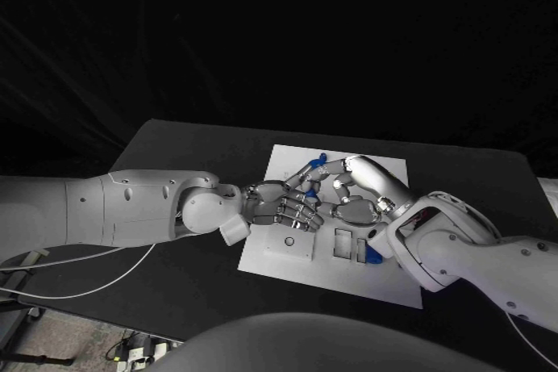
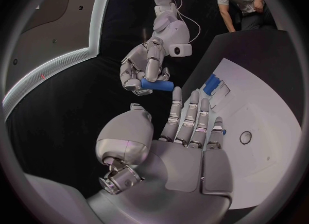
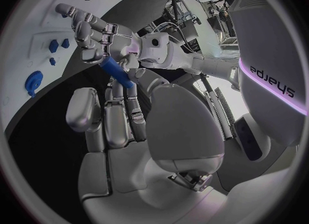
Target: Assemble the parts on the task board
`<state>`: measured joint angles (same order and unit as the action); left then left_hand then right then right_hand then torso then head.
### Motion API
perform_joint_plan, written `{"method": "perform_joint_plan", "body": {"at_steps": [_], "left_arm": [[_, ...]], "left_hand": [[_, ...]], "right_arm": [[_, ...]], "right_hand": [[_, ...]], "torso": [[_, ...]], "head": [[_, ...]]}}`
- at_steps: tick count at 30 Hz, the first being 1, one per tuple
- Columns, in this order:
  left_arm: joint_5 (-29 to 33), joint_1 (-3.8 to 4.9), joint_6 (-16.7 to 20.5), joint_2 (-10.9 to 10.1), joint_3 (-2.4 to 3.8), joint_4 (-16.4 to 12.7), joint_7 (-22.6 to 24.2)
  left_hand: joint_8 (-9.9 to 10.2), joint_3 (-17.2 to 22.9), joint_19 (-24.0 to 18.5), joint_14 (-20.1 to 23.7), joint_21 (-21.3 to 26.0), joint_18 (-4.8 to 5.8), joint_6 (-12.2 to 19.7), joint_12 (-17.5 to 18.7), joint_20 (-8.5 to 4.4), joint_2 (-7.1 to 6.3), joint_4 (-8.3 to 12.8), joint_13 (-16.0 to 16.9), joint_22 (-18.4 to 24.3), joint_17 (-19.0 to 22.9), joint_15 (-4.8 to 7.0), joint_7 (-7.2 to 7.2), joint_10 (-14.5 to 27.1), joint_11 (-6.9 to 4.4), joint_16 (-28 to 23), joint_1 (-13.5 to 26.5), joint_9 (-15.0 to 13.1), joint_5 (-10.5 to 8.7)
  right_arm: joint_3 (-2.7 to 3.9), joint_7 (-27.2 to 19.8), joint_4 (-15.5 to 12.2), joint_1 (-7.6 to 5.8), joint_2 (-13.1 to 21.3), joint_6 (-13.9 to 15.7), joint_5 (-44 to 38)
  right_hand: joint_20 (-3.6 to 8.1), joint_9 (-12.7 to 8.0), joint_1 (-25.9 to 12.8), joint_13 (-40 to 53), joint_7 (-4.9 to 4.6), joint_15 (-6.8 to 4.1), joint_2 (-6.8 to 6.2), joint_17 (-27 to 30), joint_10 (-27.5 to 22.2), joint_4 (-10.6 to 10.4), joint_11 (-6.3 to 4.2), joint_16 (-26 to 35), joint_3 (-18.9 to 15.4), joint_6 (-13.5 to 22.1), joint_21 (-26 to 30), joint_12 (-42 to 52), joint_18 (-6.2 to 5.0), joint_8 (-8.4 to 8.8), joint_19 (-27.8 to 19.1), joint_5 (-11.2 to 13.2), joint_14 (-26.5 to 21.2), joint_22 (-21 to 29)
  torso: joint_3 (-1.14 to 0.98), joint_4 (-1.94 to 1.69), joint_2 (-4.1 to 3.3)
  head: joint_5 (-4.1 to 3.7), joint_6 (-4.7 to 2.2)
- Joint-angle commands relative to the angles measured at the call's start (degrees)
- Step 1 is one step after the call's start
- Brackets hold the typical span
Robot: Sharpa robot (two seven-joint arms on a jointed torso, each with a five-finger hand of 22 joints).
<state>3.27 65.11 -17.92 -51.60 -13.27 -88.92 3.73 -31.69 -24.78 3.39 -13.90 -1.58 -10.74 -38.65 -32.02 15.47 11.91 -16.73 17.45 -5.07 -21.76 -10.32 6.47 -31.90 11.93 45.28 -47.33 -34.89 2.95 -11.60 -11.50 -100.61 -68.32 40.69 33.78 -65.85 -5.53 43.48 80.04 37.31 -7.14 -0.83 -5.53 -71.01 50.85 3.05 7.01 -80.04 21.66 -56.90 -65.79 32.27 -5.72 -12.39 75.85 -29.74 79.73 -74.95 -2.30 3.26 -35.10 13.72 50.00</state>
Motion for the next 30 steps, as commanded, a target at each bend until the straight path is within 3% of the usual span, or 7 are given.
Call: {"method": "perform_joint_plan", "body": {"at_steps": [1,7,15,17,23,26,30], "left_arm": [[-0.2,0.02,1.3,0.1,0.03,0.2,1.2],[0.5,0.01,1.2,0.2,0.03,0.3,1.9],[1.0,0.00,1.0,0.4,0.03,0.5,2.2],[1.0,-0.01,0.6,0.5,0.03,0.5,2.3],[1.0,-0.03,-0.3,0.5,0.03,0.5,2.2],[1.0,-0.04,-0.2,0.5,0.03,0.6,2.2],[1.0,-0.04,0.0,0.4,0.03,0.6,1.9]], "left_hand": [[4.4,0.2,0.0,3.0,0.1,1.54,3.9,1.3,0.38,-0.74,-0.1,-0.5,0.1,0.4,-0.55,-1.98,3.2,0.76,-1.0,-0.1,3.1,-0.25],[9.7,3.1,-0.1,5.7,0.2,2.25,2.8,1.9,-0.14,-2.94,-0.2,-1.3,0.4,1.1,-0.53,-5.17,6.3,0.75,-1.7,1.2,8.6,-0.26],[15.4,7.9,-0.2,7.6,0.2,2.53,2.9,2.5,-0.53,-6.03,-0.2,-2.3,0.5,2.5,-0.59,-7.21,10.7,0.74,-3.3,3.1,13.5,-0.30],[15.3,8.6,-0.2,7.5,0.3,2.63,1.5,2.3,-0.55,-6.28,-0.2,-2.3,0.6,2.7,-0.46,-7.28,11.0,0.72,-3.5,3.3,13.9,-0.24],[11.3,9.9,-0.3,6.5,0.3,2.62,-10.6,0.2,-0.87,-6.30,-0.1,-2.0,0.7,2.9,-0.15,-2.54,10.2,0.04,-3.1,4.0,13.4,-0.26],[10.3,10.2,-0.3,6.2,0.3,2.39,-13.4,-0.4,-0.91,-6.31,-0.1,-2.0,0.7,2.9,0.15,-1.70,10.1,-0.46,-3.0,4.1,13.2,-0.28],[10.1,10.2,-0.3,6.2,0.3,2.34,-13.9,-0.5,-0.86,-6.35,-0.1,-2.0,0.7,3.0,0.11,-1.61,10.1,-0.42,-2.9,4.1,13.1,-0.29]], "right_arm": [[0.01,0.1,0.0,0.06,-0.1,-0.8,0.0],[0.01,0.2,0.1,0.14,-0.2,-1.0,0.0],[0.00,0.2,0.1,0.33,-0.2,-1.3,0.3],[0.00,0.3,0.1,0.35,-0.2,-1.4,0.4],[-0.01,0.4,0.3,0.41,-0.1,-1.5,0.4],[-0.01,0.4,0.3,0.44,0.0,-1.6,0.4],[-0.01,0.4,0.2,0.47,0.1,-1.7,0.4]], "right_hand": [[0.15,0.0,0.7,0.1,0.08,0.05,0.26,0.1,4.6,0.0,-4.14,-0.1,0.2,0.5,-0.1,0.3,0.45,-0.05,0.2,-0.3,0.3,-8.2],[0.15,0.1,0.8,0.1,0.06,0.06,0.26,0.0,4.6,0.0,-4.13,-0.1,0.2,0.5,-0.1,0.3,0.45,-0.04,0.2,-0.4,0.3,-8.2],[0.15,0.1,0.9,0.1,0.05,0.06,0.25,0.1,4.5,0.0,-4.12,-0.1,0.2,0.6,-0.1,0.3,0.43,-0.03,0.1,-0.4,0.3,-8.2],[0.15,0.1,0.9,0.1,0.04,0.06,0.24,0.2,4.5,0.0,-4.10,-0.1,0.2,0.6,0.0,0.3,0.42,-0.01,0.1,-0.4,0.3,-8.1],[0.15,0.1,0.9,0.1,0.02,0.08,0.25,0.1,4.5,0.0,-4.08,-0.1,0.2,0.7,0.0,0.3,0.42,0.02,0.1,-0.4,0.3,-8.1],[0.15,0.1,0.9,0.1,0.02,0.08,0.25,0.1,4.5,0.0,-4.08,-0.1,0.2,0.7,0.0,0.3,0.42,0.02,0.1,-0.4,0.3,-8.1],[0.15,0.1,0.9,0.1,0.02,0.08,0.25,0.1,4.5,0.0,-4.08,-0.1,0.2,0.7,0.0,0.3,0.42,0.02,0.1,-0.4,0.3,-8.1]], "torso": [[-0.01,0.01,-0.02],[0.00,0.00,-0.02],[0.00,0.04,0.01],[-0.01,0.01,-0.01],[-0.01,0.00,-0.02],[0.01,0.02,-0.01],[-0.01,0.02,-0.01]], "head": [[-0.15,0.00],[-0.07,0.00],[-0.06,0.00],[-0.11,0.00],[-0.10,0.00],[-0.15,0.00],[-0.07,0.00]]}}
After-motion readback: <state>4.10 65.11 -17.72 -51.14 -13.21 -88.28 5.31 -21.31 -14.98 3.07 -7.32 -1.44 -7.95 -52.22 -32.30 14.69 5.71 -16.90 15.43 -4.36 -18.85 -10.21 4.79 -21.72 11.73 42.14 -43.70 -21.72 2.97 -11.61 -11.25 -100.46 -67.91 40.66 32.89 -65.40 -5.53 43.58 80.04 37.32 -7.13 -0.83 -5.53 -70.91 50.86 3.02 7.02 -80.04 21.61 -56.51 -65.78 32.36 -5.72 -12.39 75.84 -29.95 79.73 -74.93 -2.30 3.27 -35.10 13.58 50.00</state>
